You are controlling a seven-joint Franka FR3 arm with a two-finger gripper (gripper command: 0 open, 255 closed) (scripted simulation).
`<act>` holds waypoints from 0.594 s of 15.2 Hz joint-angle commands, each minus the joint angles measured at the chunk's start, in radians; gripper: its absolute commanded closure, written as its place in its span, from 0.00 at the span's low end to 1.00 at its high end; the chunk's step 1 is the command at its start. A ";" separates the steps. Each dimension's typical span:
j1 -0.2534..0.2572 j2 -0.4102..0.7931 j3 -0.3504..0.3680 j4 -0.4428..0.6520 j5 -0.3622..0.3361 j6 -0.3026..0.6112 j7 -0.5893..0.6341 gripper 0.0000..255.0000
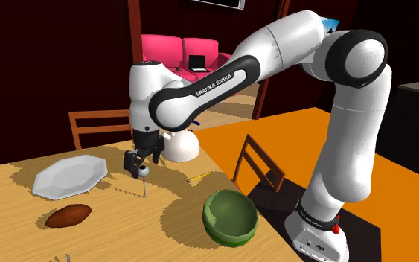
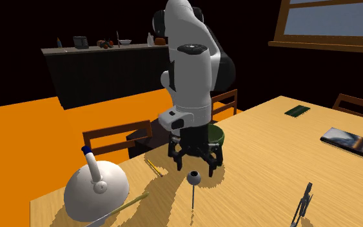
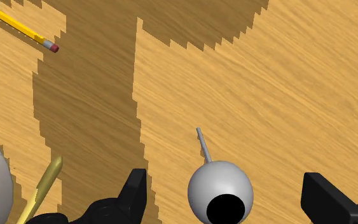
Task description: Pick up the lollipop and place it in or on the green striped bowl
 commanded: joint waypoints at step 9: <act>0.004 0.020 -0.003 -0.012 -0.011 0.031 0.007 0.00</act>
